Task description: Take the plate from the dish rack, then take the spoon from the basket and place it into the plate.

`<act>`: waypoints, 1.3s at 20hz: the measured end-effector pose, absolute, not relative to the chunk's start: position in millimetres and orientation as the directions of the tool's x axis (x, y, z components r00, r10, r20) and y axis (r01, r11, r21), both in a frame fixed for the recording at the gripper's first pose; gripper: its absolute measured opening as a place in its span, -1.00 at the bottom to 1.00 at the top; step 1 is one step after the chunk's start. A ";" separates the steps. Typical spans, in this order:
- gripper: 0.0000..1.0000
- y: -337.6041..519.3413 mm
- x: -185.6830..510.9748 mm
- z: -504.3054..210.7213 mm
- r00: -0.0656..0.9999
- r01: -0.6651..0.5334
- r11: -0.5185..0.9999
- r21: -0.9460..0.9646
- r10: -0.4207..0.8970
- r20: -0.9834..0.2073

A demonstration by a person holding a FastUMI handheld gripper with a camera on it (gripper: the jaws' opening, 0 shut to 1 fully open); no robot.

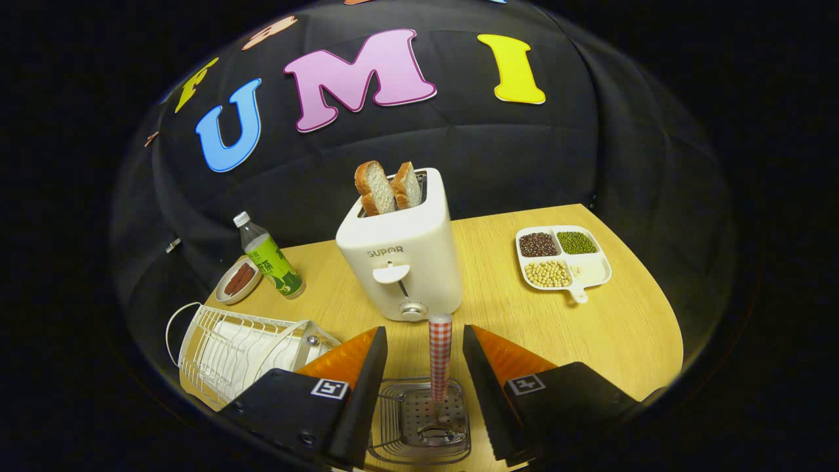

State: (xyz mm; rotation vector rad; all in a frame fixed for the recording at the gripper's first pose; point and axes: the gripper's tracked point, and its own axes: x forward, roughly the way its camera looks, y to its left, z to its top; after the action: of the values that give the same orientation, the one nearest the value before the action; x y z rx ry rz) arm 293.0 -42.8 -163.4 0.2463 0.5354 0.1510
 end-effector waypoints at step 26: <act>-0.76 -51.3 272.0 -67.1 0.871 -0.167 0.954 0.250 0.261 -0.417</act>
State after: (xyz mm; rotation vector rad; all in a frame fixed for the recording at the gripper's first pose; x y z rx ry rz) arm 272.0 -51.3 -67.1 0.2095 0.4633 0.2256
